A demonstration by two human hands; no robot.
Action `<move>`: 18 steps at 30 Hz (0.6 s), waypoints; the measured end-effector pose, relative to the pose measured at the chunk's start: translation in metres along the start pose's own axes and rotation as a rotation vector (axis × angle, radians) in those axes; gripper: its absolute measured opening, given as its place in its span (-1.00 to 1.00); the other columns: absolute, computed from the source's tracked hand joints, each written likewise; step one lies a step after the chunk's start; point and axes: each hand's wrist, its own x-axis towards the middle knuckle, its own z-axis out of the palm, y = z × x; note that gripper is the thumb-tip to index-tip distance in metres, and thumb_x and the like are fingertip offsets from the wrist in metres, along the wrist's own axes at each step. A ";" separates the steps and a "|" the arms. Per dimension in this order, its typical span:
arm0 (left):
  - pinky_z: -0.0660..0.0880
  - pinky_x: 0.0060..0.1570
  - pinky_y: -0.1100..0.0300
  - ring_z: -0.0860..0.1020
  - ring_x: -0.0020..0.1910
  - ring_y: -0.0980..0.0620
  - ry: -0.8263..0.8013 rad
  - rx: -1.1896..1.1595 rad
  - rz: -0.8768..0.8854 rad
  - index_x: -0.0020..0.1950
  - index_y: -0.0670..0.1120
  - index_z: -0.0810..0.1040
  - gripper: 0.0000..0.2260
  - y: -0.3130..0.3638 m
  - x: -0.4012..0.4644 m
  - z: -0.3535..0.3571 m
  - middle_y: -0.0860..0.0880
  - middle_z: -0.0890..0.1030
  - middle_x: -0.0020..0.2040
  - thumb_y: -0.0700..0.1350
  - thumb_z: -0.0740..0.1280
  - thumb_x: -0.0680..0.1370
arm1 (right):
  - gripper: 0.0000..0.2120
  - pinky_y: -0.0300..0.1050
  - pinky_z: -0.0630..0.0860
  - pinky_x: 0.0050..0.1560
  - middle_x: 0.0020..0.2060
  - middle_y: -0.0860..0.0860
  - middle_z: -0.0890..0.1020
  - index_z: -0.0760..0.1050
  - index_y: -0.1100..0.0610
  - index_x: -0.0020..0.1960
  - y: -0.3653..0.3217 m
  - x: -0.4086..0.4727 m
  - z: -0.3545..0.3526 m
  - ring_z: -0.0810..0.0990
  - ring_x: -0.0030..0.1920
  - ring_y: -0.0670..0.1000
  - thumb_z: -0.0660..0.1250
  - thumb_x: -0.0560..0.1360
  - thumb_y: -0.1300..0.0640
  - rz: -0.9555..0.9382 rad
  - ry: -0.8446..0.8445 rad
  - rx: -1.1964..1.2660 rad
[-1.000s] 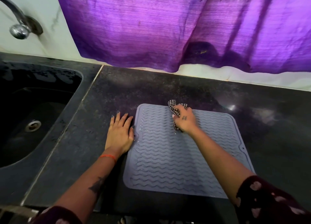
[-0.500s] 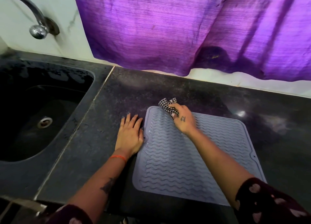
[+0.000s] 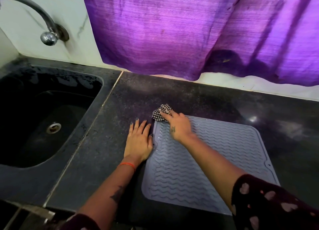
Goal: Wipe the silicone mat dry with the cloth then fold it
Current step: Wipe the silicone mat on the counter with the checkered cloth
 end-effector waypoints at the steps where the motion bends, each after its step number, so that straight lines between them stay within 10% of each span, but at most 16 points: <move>1: -0.21 0.46 0.05 0.07 0.51 -0.15 0.001 0.001 -0.002 0.44 -0.16 0.30 -0.34 0.000 0.000 0.000 -0.13 0.28 0.47 0.09 -0.18 0.46 | -0.34 -0.01 0.36 0.25 0.47 0.07 0.22 0.12 -0.14 0.48 -0.001 0.001 0.001 0.36 0.25 0.17 0.16 0.48 0.31 -0.022 -0.019 -0.061; 18: -0.15 0.49 0.03 0.07 0.51 -0.14 0.010 -0.003 -0.017 0.45 -0.17 0.28 -0.35 -0.002 0.001 0.003 -0.13 0.29 0.47 0.08 -0.15 0.45 | -0.41 0.00 0.29 0.30 0.48 -0.04 0.21 0.29 -0.20 0.40 0.000 -0.019 -0.008 0.30 0.36 0.13 0.12 0.51 0.34 -0.130 -0.072 -0.046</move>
